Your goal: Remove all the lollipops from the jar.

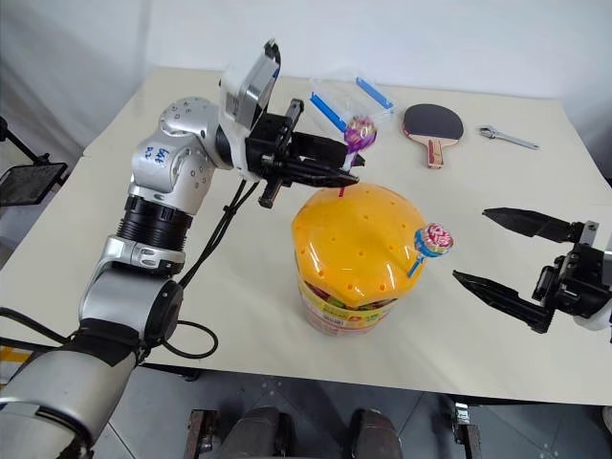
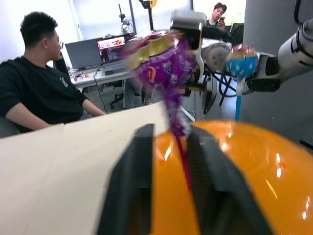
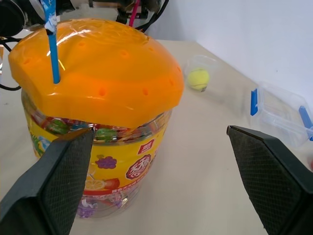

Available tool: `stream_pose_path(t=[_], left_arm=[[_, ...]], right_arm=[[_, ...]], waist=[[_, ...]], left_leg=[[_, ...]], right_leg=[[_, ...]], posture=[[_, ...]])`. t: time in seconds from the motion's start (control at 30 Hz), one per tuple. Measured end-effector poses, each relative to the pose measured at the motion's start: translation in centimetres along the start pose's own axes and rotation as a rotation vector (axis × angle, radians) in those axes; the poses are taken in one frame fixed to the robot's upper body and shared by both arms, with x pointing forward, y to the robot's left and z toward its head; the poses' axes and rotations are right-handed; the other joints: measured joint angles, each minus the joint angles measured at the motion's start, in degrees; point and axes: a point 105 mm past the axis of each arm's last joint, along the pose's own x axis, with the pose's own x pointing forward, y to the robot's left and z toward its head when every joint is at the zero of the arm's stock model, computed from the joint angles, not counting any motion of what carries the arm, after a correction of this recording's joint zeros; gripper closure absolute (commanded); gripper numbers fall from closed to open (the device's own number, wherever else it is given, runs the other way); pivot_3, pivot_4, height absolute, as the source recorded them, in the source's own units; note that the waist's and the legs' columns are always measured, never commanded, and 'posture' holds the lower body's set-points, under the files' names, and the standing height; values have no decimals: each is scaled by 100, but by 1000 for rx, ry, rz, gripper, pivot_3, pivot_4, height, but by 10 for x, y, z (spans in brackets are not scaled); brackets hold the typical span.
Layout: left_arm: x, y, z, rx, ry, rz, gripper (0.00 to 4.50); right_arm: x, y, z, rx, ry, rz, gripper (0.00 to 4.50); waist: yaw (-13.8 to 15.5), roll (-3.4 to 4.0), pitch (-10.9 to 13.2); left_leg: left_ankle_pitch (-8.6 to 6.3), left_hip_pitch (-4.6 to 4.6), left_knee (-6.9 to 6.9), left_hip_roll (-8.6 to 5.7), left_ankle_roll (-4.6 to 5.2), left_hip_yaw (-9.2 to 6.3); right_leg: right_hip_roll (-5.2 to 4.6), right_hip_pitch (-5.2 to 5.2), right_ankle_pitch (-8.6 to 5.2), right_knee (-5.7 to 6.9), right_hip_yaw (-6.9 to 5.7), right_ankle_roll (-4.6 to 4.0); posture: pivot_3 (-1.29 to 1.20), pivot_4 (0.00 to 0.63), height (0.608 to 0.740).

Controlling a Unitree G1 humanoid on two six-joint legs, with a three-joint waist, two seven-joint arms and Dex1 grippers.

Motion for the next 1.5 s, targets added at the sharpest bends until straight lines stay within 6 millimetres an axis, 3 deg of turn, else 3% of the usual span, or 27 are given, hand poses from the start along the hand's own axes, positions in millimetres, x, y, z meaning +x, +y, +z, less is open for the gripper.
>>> stream_pose_path(t=[0.27,0.4,0.47,0.57,0.7,0.87,1.0,1.13,1.5], left_arm=[[-4,14,32,45,-37,123,4469],[-32,35,45,30,74,345,4469],[-54,46,38,-38,165,491,4469],[-98,48,2,-179,372,692,4469],[-148,19,-65,-407,647,829,4469],[-177,-30,-112,-574,879,875,4469],[-182,-66,-147,-735,971,883,4469],[-189,-75,-145,-742,1028,899,3489],[-196,-80,-120,-720,1020,899,117]], right_arm=[[2,-2,3,-13,-12,-2,0],[2,-2,4,-15,-12,-1,0],[2,-3,4,-14,-12,-1,0],[4,-3,4,-8,-5,7,0],[4,-4,3,-4,0,10,0],[9,-5,3,4,2,33,0],[10,-9,3,11,7,40,0],[12,-8,0,21,10,62,0],[6,-9,-4,36,41,64,0]], waist=[[-4,0,0],[-17,1,-1],[-20,2,-1],[-32,4,-2],[-29,0,1],[-6,-2,2],[12,-1,1],[11,-2,2],[1,-2,2]], left_leg=[[0,0,0,1,0,-1],[0,3,-3,1,0,0],[0,4,-4,0,0,0],[0,6,-5,0,0,2],[0,3,-6,1,0,-1],[0,-4,-1,1,-1,-4],[0,-8,3,3,-1,-10],[0,-12,4,2,-1,-9],[0,-12,3,2,-1,-7]], right_leg=[[0,0,0,0,0,0],[0,0,0,0,1,0],[0,0,0,1,2,0],[1,0,0,2,4,0],[2,-2,0,2,1,0],[1,-4,0,0,2,0],[1,-4,0,2,-1,0],[1,-5,0,0,0,0],[1,-6,0,0,0,0]], posture=[[0,150,740],[0,150,740],[0,150,740],[0,150,740],[0,150,740],[0,150,740],[0,150,740],[0,150,740],[0,150,740]])
